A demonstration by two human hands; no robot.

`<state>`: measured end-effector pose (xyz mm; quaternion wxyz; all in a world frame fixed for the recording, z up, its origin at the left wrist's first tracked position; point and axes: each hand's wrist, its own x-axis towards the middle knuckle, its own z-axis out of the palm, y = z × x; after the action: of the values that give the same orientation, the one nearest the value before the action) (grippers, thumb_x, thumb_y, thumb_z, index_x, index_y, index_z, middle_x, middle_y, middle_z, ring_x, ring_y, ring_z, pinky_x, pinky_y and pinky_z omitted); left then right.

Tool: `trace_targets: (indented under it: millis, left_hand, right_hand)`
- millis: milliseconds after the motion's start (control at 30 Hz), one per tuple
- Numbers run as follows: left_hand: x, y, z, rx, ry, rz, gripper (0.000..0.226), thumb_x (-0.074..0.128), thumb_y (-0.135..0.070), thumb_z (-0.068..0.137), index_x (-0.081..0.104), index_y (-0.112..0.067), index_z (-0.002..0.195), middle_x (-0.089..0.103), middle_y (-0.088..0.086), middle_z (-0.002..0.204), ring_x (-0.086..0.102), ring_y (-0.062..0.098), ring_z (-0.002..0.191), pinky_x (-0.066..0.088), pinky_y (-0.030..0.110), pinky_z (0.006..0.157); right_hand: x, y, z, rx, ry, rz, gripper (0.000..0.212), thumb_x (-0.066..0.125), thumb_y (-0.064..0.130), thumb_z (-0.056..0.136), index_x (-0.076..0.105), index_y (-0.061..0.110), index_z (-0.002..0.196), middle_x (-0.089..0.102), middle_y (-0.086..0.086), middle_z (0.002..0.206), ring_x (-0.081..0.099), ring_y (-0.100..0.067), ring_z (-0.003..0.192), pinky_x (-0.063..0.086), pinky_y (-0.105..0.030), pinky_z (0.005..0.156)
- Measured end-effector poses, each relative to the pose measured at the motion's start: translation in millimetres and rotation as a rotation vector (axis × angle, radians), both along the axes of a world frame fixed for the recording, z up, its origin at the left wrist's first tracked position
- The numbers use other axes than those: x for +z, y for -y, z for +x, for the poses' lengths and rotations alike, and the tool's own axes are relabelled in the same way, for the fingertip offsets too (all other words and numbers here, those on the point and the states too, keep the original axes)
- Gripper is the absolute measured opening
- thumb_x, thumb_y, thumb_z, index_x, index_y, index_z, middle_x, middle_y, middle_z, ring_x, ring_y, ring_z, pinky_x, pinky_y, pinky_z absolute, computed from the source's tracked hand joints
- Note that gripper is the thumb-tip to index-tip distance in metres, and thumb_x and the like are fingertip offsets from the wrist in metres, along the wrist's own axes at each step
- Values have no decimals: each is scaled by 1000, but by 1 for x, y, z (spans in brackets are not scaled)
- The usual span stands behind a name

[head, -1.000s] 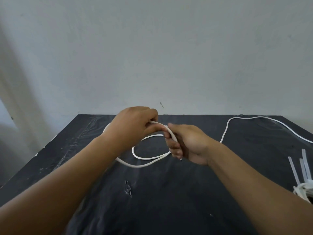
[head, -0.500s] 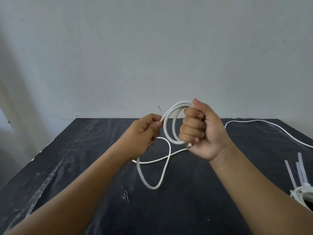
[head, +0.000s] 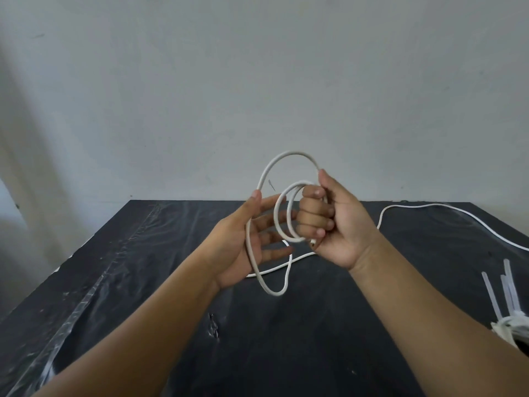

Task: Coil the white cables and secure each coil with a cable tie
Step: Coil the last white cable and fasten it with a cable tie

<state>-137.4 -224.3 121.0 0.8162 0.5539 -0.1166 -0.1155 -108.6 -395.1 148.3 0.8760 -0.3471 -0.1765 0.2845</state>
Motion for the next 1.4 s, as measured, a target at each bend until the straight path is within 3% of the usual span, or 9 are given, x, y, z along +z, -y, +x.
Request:
trace_targets:
  millis: [167,267,400,633,800,933,1000,1200,1400]
  left_hand:
    - [-1,5,2,-7,-84,-80,56,49,-46,92,54,-5,130,42,23,103,44,48,113,32,58,109]
    - [-2,5,4,12,-80,-196,37,55,-33,87,62,-13,117,46,12,78,52,22,71,45,39,82]
    - [-3,3,4,-17,-55,-248,26,48,-25,90,62,-10,106,47,4,65,45,14,54,47,28,55]
    - [0,-23,3,-166,-50,-24,23,51,-32,84,57,-11,89,65,18,89,65,36,84,53,47,83]
    - [0,-14,2,-196,5,-44,58,75,-52,69,59,-12,108,62,8,78,62,20,67,54,37,71]
    - [-5,-14,0,-204,79,-6,92,82,-57,58,45,-14,131,48,30,121,40,43,104,29,72,101]
    - [-4,-10,-4,-166,137,110,93,83,-54,57,42,-13,130,54,30,119,51,45,102,40,69,94]
    - [-2,4,-8,137,144,437,37,53,-47,90,51,-12,102,62,3,83,61,16,69,55,37,67]
    - [2,-13,-2,-39,22,-11,15,50,-24,90,52,-10,85,49,11,67,48,18,48,51,33,54]
  right_hand:
    - [-18,-7,-4,110,-47,-20,48,38,54,93,48,17,65,30,7,41,16,-7,38,33,-19,36]
    - [-20,-10,-8,97,-23,-11,56,34,64,89,50,15,66,28,6,42,25,-7,35,37,-21,39]
    - [-25,-12,-9,83,6,-23,60,31,68,85,52,15,66,30,7,42,31,-8,34,31,-23,58]
    - [-19,-3,-12,30,-3,-269,53,40,62,88,46,16,62,23,8,44,19,-6,35,25,-19,36]
    - [-27,-10,-15,81,-4,-192,51,41,61,87,48,16,67,26,8,45,25,-5,34,30,-19,40]
    - [-29,-12,-19,-8,-47,-154,53,41,58,92,48,10,72,23,6,47,19,-6,38,35,-20,38]
    - [-33,-13,-19,-83,-69,-213,50,43,53,95,49,13,66,21,6,47,19,-7,39,34,-21,37]
    - [-40,-19,-16,-242,26,-537,41,49,45,95,46,17,65,26,6,47,20,-9,39,25,-22,41]
    - [-35,-9,-15,71,-90,-194,41,42,45,94,54,14,70,32,7,45,30,-7,35,35,-22,42]
